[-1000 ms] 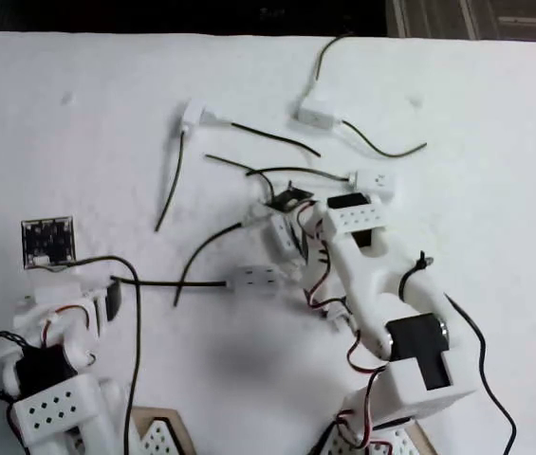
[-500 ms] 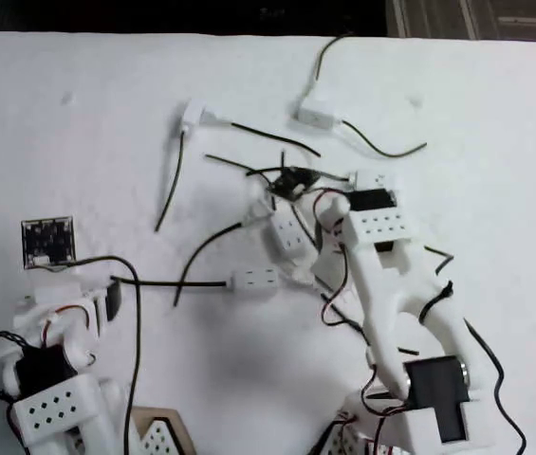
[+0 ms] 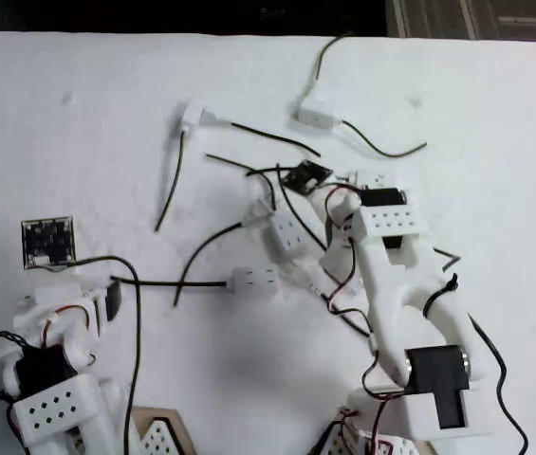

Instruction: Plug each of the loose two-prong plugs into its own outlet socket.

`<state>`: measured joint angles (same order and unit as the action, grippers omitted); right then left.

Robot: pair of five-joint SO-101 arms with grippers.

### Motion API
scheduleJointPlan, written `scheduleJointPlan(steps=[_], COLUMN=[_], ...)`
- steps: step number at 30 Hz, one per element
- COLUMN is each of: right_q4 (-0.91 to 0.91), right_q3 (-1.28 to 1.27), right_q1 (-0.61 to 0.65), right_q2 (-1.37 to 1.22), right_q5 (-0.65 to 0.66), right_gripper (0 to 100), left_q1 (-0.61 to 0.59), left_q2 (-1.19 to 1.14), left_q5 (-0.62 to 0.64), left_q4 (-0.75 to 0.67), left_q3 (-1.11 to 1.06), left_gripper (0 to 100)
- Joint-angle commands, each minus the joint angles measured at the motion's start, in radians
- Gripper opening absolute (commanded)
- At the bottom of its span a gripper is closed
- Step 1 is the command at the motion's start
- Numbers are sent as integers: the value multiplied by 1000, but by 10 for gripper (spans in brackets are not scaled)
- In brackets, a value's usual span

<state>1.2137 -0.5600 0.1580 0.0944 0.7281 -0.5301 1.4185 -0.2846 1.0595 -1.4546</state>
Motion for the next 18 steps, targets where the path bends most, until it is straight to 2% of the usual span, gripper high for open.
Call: scheduleJointPlan(steps=[1, 6, 18], right_q4=[2, -90, -101], right_q3=[9, 6, 78], right_q1=[-12, -27, -67], right_q2=[-2, -5, -176], right_q5=[-8, -8, -5], right_gripper=[126, 124, 124], left_q1=[-8, -8, -8], left_q2=[12, 12, 12], left_q5=[-3, -3, -3], left_q4=[-18, -18, -18], left_q3=[5, 5, 5], left_gripper=[302, 302, 302])
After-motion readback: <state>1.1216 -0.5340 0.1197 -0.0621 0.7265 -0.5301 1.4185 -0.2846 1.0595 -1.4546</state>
